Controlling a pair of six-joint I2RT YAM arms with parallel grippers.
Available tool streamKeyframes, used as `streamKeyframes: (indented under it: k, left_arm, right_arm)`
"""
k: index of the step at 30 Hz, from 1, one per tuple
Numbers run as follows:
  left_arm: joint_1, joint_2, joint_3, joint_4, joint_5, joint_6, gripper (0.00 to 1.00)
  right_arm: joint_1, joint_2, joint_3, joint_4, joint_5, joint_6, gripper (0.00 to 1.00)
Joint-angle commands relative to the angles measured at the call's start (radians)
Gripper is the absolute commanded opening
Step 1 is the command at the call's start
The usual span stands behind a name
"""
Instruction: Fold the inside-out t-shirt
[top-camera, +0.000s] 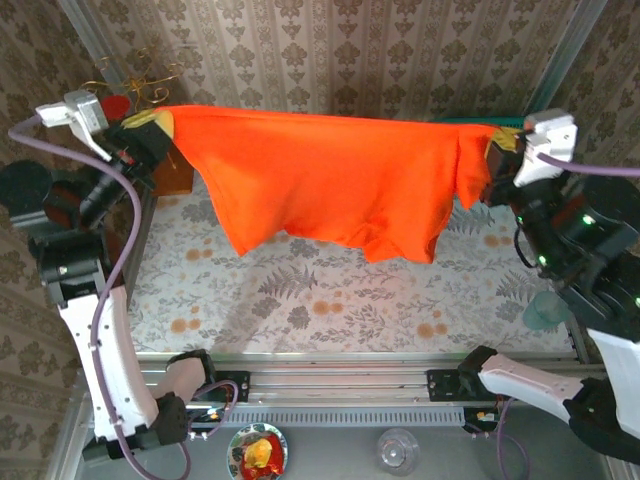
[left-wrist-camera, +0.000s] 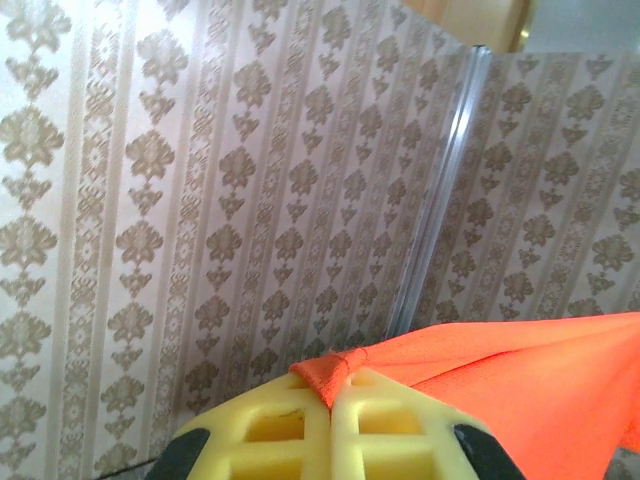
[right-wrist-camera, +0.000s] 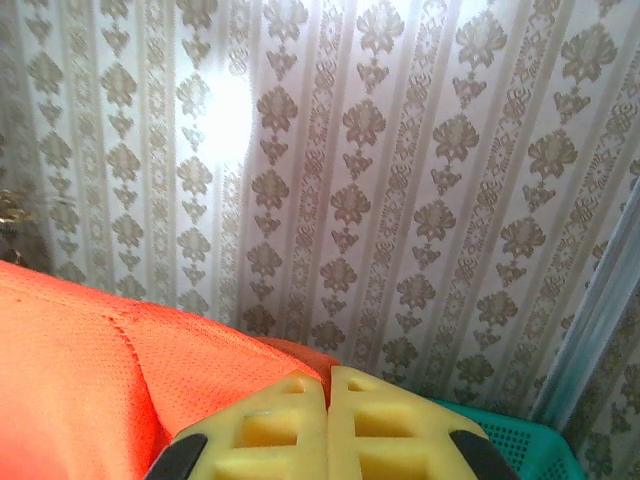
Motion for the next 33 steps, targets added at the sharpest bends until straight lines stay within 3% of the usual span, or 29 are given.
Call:
streamKeyframes:
  k: [1,5,9,13,18,23,27,30,33]
  left_arm:
    - [0.04,-0.05,0.016,0.023,-0.113,0.027,0.0]
    - [0.039,-0.087,0.035,-0.036,-0.159,0.059,0.0]
    - [0.039,-0.054,0.05,-0.062,-0.162,0.06,0.0]
    - [0.027,0.028,0.021,-0.056,-0.15,0.066,0.0]
    - [-0.024,0.146,-0.061,-0.1,-0.207,0.182,0.0]
    - [-0.042,0.323,-0.172,-0.049,-0.257,0.251,0.0]
    - [-0.051,0.611,-0.063,-0.075,-0.318,0.305,0.02]
    - [-0.063,0.827,0.131,-0.178,-0.355,0.313,0.3]
    - [-0.08,0.935,0.271,-0.277,-0.383,0.331,0.45]
  right_arm:
    - [-0.017,-0.102,-0.011,0.048,0.086,0.015,0.0]
    - [-0.018,-0.136,-0.003,0.074,0.06,0.014,0.0]
    - [-0.016,-0.062,0.081,0.051,0.062,-0.014,0.0]
    - [-0.018,0.11,0.219,-0.059,0.099,-0.02,0.0]
    - [-0.035,0.303,0.212,-0.029,0.115,-0.046,0.0]
    - [-0.155,0.546,0.12,0.086,0.015,0.008,0.0]
    - [-0.261,0.861,0.262,0.096,-0.047,0.098,0.01]
    - [-0.299,1.14,0.579,-0.094,-0.049,0.156,0.36]
    - [-0.301,1.365,0.963,-0.365,-0.049,0.196,0.47]
